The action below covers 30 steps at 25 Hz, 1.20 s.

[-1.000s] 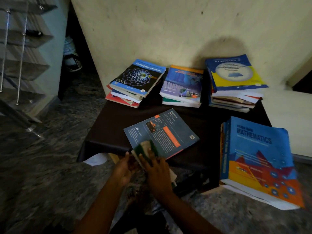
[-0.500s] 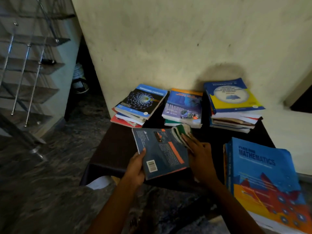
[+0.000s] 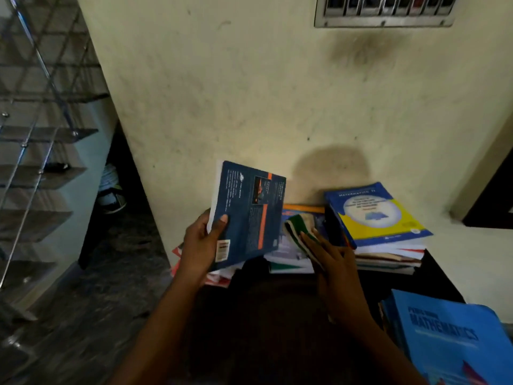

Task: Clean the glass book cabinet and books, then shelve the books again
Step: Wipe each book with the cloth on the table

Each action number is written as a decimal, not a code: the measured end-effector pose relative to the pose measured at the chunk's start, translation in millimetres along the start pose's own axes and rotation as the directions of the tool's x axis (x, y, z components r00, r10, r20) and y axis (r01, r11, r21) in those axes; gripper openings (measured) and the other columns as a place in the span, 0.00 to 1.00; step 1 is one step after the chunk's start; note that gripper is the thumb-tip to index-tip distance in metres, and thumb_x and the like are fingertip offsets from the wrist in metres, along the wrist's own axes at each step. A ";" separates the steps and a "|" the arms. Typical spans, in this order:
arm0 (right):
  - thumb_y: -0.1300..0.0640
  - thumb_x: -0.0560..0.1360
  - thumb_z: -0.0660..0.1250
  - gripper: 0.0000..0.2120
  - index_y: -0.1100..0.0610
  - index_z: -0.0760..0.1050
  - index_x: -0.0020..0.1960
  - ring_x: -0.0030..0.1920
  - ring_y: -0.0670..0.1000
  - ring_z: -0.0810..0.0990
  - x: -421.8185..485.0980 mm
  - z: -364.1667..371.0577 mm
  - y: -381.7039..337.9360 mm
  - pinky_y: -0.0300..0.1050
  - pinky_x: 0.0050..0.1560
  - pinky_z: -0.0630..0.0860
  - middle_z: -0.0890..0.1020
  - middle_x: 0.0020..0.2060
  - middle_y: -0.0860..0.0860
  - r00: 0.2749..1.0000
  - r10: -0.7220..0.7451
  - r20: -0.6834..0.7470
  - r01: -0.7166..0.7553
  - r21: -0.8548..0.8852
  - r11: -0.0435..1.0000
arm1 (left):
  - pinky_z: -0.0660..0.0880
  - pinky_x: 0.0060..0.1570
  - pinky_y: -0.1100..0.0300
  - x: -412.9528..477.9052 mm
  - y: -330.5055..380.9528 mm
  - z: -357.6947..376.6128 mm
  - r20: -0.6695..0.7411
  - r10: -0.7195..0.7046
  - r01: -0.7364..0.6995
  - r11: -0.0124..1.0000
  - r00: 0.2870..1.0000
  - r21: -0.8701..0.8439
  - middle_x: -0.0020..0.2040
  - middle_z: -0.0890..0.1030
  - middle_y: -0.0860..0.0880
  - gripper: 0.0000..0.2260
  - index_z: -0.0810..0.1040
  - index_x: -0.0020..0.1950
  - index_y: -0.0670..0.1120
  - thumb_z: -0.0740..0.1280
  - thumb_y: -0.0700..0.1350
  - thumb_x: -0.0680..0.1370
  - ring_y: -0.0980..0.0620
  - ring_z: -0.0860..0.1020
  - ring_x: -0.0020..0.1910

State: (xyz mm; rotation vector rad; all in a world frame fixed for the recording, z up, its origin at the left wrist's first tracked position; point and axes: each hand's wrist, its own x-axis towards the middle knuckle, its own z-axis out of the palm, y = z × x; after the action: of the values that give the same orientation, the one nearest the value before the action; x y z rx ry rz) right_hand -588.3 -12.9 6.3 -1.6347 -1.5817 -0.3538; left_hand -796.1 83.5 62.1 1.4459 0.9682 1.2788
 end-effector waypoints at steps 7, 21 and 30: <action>0.68 0.61 0.63 0.35 0.48 0.66 0.65 0.42 0.49 0.64 27.9 47.4 -6.2 0.51 0.36 0.77 0.79 0.58 0.56 0.999 -0.006 -0.051 0.001 -0.098 0.995 | 0.72 0.60 0.53 92.8 -118.0 -36.1 0.592 0.461 -0.742 0.281 0.661 0.609 0.59 0.80 0.47 0.20 0.72 0.64 0.52 0.58 0.41 0.73 0.46 0.77 0.58; 0.71 0.66 0.65 0.29 0.53 0.73 0.65 0.48 0.62 0.75 4.4 75.1 14.9 0.57 0.45 0.75 0.78 0.60 0.58 0.973 0.230 -0.027 -0.231 -0.204 0.951 | 0.60 0.70 0.40 76.3 -164.1 14.1 0.724 0.203 -0.728 0.412 0.659 0.547 0.70 0.70 0.47 0.24 0.68 0.70 0.48 0.60 0.54 0.76 0.46 0.62 0.72; 0.64 0.68 0.57 0.28 0.52 0.71 0.66 0.47 0.61 0.73 -14.0 33.4 34.2 0.50 0.50 0.68 0.76 0.62 0.55 0.879 0.477 0.003 -0.460 -0.259 0.849 | 0.37 0.69 0.39 91.5 -212.3 148.0 0.778 -0.184 -0.742 0.233 0.601 0.629 0.76 0.56 0.40 0.49 0.55 0.77 0.44 0.69 0.68 0.65 0.35 0.55 0.74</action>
State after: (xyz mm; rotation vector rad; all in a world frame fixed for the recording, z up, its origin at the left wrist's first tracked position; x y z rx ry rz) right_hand -570.0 5.0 -36.4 -2.1846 -1.1566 -0.2438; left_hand -631.2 201.5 -122.9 2.9830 0.8191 -0.0435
